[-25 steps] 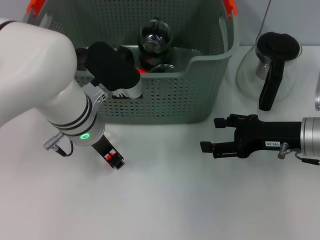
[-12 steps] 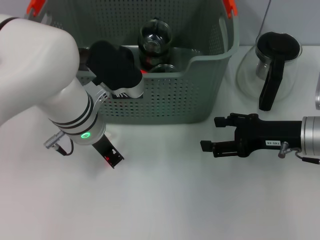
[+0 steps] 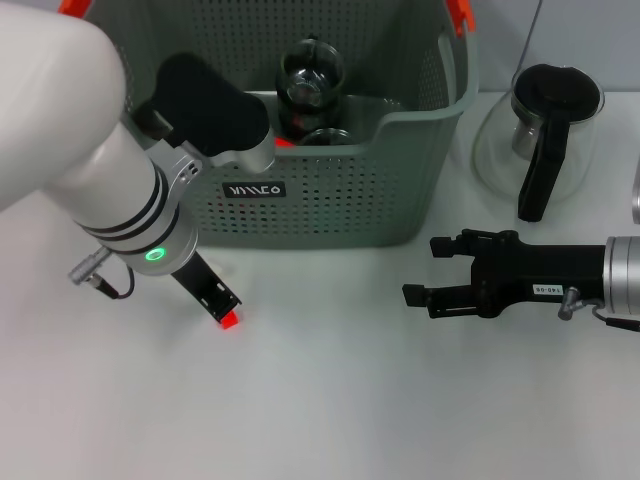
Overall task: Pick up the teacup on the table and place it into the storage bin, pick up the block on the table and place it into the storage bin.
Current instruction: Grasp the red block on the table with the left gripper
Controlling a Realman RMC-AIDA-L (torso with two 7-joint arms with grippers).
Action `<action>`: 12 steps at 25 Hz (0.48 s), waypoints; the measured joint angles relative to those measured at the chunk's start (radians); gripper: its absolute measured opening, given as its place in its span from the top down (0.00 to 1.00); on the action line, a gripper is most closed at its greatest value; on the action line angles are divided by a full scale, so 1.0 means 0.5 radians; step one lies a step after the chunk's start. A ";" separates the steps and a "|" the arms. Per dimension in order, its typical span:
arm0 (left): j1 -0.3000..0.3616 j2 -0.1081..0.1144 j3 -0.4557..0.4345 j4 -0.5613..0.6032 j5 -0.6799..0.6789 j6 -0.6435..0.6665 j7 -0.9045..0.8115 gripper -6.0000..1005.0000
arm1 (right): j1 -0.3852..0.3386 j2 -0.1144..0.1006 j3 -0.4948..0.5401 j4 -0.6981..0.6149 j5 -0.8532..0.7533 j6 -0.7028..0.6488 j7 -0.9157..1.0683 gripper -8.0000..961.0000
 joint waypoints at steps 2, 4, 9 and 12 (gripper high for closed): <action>-0.006 0.002 -0.001 -0.025 0.000 0.010 0.000 0.94 | -0.002 0.000 -0.003 0.000 0.000 0.000 -0.002 0.02; -0.010 0.002 0.007 -0.037 0.001 0.038 0.000 0.94 | -0.003 0.000 -0.003 0.000 0.000 0.000 -0.010 0.02; -0.011 -0.005 0.062 -0.046 -0.009 0.052 0.003 0.94 | -0.004 0.003 -0.005 0.002 0.000 0.000 -0.033 0.02; -0.019 -0.008 0.107 -0.085 0.000 0.019 0.003 0.88 | -0.004 0.005 -0.007 0.002 0.000 0.000 -0.044 0.02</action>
